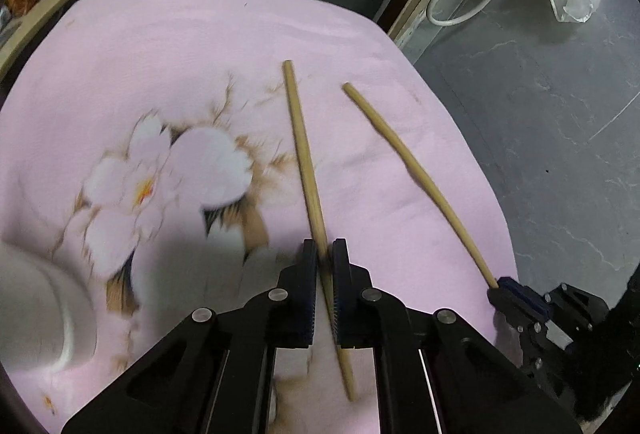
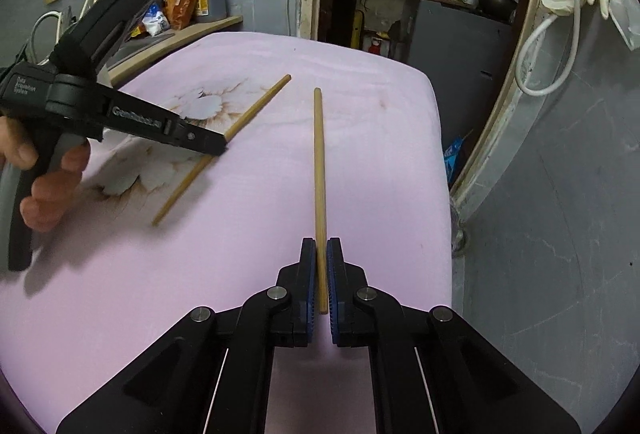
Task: Organize utensils
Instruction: 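Close the left gripper on one chopstick while the right gripper grasps the other, then lift both chopsticks off the tablecloth with both grippers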
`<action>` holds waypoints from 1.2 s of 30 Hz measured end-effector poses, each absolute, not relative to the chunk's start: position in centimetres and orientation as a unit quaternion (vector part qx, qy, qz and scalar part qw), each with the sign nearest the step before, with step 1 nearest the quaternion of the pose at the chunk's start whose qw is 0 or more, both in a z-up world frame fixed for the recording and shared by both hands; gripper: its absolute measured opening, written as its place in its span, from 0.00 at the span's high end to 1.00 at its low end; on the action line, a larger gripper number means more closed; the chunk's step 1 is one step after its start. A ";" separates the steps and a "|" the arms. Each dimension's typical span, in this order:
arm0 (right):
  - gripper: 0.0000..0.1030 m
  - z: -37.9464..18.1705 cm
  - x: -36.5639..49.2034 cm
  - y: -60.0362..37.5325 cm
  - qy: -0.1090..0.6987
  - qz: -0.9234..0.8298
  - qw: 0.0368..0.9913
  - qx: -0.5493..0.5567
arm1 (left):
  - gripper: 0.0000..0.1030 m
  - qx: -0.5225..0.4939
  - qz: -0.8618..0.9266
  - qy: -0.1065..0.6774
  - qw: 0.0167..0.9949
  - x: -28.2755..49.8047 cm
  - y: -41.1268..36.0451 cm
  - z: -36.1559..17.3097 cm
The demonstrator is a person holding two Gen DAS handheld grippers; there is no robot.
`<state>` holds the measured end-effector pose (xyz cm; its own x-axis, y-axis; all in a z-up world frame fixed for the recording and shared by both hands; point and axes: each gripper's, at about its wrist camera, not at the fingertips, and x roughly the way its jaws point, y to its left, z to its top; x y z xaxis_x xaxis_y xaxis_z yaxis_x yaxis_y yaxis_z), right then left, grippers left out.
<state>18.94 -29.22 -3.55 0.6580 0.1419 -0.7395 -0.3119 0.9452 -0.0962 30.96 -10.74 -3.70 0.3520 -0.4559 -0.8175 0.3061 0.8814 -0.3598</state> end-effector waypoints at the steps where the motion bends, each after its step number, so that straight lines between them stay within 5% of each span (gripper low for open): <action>1: 0.97 -3.5 18.7 -29.3 0.395 0.125 0.904 -0.107 | 0.96 -0.071 -0.231 0.522 0.818 30.5 -10.3 -3.7; 9: 0.96 -3.4 18.4 -29.6 0.406 0.140 0.897 -0.100 | 0.96 -0.034 -0.250 0.534 0.807 27.1 -8.6 -2.9; 17: 0.82 -2.7 22.9 -28.6 0.433 0.174 0.880 -0.089 | 0.94 0.009 -0.242 0.527 0.815 28.2 -9.6 -2.3; 33: 0.82 -3.9 33.0 -26.7 0.494 0.195 0.843 -0.084 | 0.86 0.010 -0.247 0.534 0.809 32.2 -11.8 -3.1; 36: 0.93 -4.0 32.7 -26.8 0.486 0.189 0.849 -0.089 | 0.94 0.007 -0.241 0.536 0.809 32.6 -11.9 -3.3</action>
